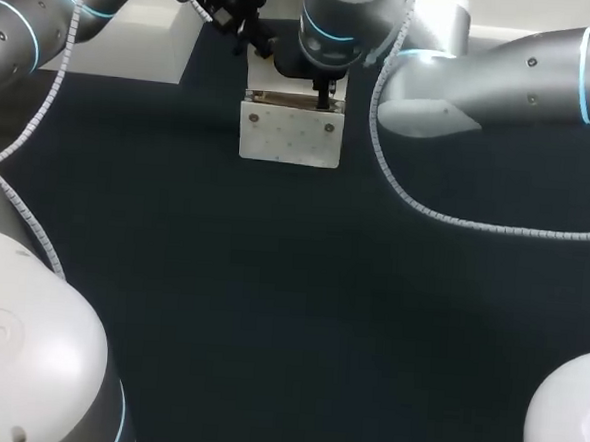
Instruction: Pick up the bag, open it, inspect its contents, close it, and place it on the opposite side
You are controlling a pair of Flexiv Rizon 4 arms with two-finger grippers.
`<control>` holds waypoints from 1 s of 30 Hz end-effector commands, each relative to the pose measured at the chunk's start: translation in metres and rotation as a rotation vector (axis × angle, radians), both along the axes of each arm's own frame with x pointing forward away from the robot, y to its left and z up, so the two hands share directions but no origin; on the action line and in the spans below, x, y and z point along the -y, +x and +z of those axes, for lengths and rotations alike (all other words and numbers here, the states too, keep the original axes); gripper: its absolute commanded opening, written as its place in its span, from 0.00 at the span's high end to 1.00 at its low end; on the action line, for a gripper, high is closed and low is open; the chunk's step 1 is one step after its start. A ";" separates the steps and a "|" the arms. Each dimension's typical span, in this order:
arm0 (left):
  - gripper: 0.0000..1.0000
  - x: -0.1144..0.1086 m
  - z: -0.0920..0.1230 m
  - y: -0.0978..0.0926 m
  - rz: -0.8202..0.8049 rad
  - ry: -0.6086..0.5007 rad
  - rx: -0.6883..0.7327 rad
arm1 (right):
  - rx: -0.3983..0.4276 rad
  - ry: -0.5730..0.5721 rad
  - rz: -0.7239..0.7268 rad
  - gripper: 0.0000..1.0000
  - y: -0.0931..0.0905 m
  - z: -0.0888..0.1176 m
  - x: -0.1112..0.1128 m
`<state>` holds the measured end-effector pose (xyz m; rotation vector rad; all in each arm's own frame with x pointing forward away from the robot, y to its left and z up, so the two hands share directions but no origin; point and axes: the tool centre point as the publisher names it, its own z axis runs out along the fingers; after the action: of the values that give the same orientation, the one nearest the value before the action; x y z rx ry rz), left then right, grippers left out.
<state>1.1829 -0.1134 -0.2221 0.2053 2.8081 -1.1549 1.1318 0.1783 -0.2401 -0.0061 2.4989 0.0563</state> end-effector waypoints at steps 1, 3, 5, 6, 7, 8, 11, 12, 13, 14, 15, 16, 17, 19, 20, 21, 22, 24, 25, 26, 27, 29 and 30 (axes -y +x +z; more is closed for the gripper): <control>1.00 0.000 -0.009 0.009 0.016 -0.002 -0.008 | 0.040 0.000 -0.003 0.96 -0.012 0.005 0.001; 1.00 -0.001 -0.015 0.013 0.036 -0.005 0.000 | 0.043 -0.001 -0.001 1.00 -0.015 0.005 0.000; 1.00 -0.002 -0.021 0.018 0.076 0.019 0.025 | 0.045 -0.004 0.004 1.00 -0.017 0.004 -0.001; 1.00 -0.002 -0.024 0.020 0.084 0.013 0.029 | 0.045 -0.006 0.005 1.00 -0.018 0.003 -0.002; 1.00 -0.003 -0.027 0.022 0.096 0.000 0.027 | 0.045 -0.006 0.007 1.00 -0.019 0.003 -0.002; 1.00 -0.004 -0.030 0.025 0.108 0.005 0.043 | 0.045 -0.007 0.008 1.00 -0.020 0.002 -0.002; 1.00 -0.004 -0.036 0.029 0.128 0.002 0.084 | 0.049 -0.005 0.009 1.00 -0.024 -0.002 -0.002; 1.00 -0.004 -0.038 0.030 0.129 0.003 0.105 | 0.051 -0.004 0.008 1.00 -0.026 -0.003 -0.002; 1.00 -0.004 -0.040 0.031 0.133 0.005 0.117 | 0.054 -0.002 0.008 1.00 -0.028 -0.005 -0.002; 1.00 -0.004 -0.042 0.032 0.135 0.008 0.133 | 0.060 -0.001 0.009 1.00 -0.030 -0.007 -0.002; 1.00 -0.004 -0.044 0.032 0.134 0.009 0.148 | 0.064 -0.002 0.010 1.00 -0.032 -0.010 -0.003; 1.00 -0.004 -0.047 0.033 0.136 0.010 0.158 | 0.070 -0.001 0.011 1.00 -0.034 -0.012 -0.004; 1.00 -0.005 -0.049 0.034 0.127 -0.001 0.165 | 0.076 0.006 0.015 1.00 -0.036 -0.015 -0.004; 1.00 -0.005 -0.054 0.036 0.126 0.001 0.180 | 0.083 0.004 0.016 1.00 -0.041 -0.022 -0.005; 1.00 -0.004 -0.056 0.037 0.116 0.005 0.200 | 0.085 0.006 0.018 1.00 -0.043 -0.024 -0.006; 1.00 -0.003 -0.058 0.037 0.113 0.017 0.208 | 0.092 0.023 0.023 1.00 -0.046 -0.027 -0.005; 1.00 -0.002 -0.060 0.038 0.106 0.022 0.216 | 0.093 0.023 0.024 1.00 -0.049 -0.030 -0.005; 1.00 -0.001 -0.065 0.040 0.104 0.040 0.233 | 0.093 0.033 0.032 1.00 -0.053 -0.038 -0.004; 1.00 -0.001 -0.067 0.042 0.102 0.039 0.232 | 0.091 0.037 0.033 1.00 -0.055 -0.042 -0.004; 1.00 -0.001 -0.069 0.043 0.100 0.037 0.234 | 0.076 0.027 0.028 1.00 -0.056 -0.047 -0.003; 1.00 -0.001 -0.070 0.044 0.095 0.036 0.244 | 0.053 0.038 0.026 1.00 -0.057 -0.053 -0.002; 1.00 -0.002 -0.074 0.046 0.082 0.041 0.259 | 0.023 0.065 0.028 1.00 -0.057 -0.058 -0.001; 1.00 -0.002 -0.074 0.046 0.082 0.041 0.259 | 0.023 0.065 0.028 1.00 -0.057 -0.058 -0.001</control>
<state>1.2265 -0.1110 -0.2902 0.2216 2.6012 -0.9618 1.0710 0.1843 -0.2950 -0.0058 2.4795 0.1255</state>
